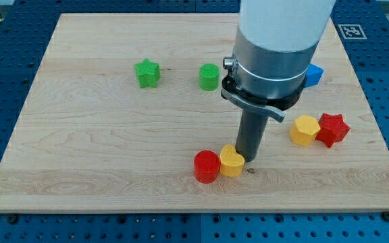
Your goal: Push the yellow hexagon closer to the green circle
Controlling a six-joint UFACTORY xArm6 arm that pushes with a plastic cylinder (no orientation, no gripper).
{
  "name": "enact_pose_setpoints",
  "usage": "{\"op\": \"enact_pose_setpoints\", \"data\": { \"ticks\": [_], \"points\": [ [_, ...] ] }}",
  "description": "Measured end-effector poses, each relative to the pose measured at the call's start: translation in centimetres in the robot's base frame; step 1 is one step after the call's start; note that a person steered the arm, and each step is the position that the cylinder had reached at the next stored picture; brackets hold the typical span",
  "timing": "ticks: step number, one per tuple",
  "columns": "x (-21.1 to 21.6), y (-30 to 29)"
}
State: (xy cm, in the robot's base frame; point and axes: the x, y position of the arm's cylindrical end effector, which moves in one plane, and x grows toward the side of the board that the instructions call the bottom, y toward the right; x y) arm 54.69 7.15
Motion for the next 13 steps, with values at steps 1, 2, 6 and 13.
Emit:
{"op": "enact_pose_setpoints", "data": {
  "ticks": [1,2,6,13],
  "points": [
    [0.0,0.0],
    [0.0,2.2],
    [0.6,13.9],
    [-3.7,7.5]
  ]
}}
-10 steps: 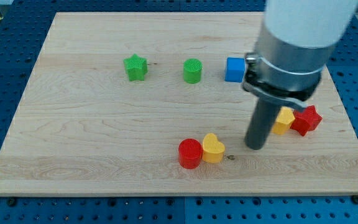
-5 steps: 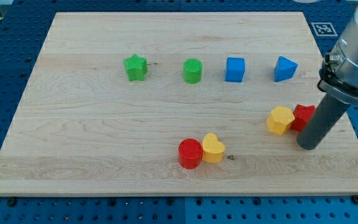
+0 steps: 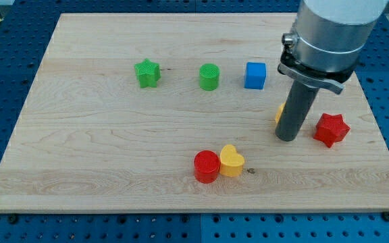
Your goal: Push the yellow hexagon closer to the green circle
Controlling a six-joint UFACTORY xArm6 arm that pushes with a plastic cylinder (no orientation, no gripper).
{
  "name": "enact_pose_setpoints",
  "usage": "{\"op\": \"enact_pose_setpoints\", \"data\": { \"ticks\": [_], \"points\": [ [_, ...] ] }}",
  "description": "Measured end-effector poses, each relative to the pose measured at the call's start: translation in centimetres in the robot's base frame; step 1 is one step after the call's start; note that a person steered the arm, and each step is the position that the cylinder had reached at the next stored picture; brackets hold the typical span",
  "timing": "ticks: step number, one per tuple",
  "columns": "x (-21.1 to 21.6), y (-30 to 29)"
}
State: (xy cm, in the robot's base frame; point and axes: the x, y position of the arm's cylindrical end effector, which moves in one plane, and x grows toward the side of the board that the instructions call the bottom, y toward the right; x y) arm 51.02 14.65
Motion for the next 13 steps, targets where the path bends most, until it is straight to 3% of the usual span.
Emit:
{"op": "enact_pose_setpoints", "data": {
  "ticks": [2,4,8,13],
  "points": [
    [0.0,5.0],
    [-1.5,4.8],
    [-5.9,-4.2],
    [-9.5,-7.2]
  ]
}}
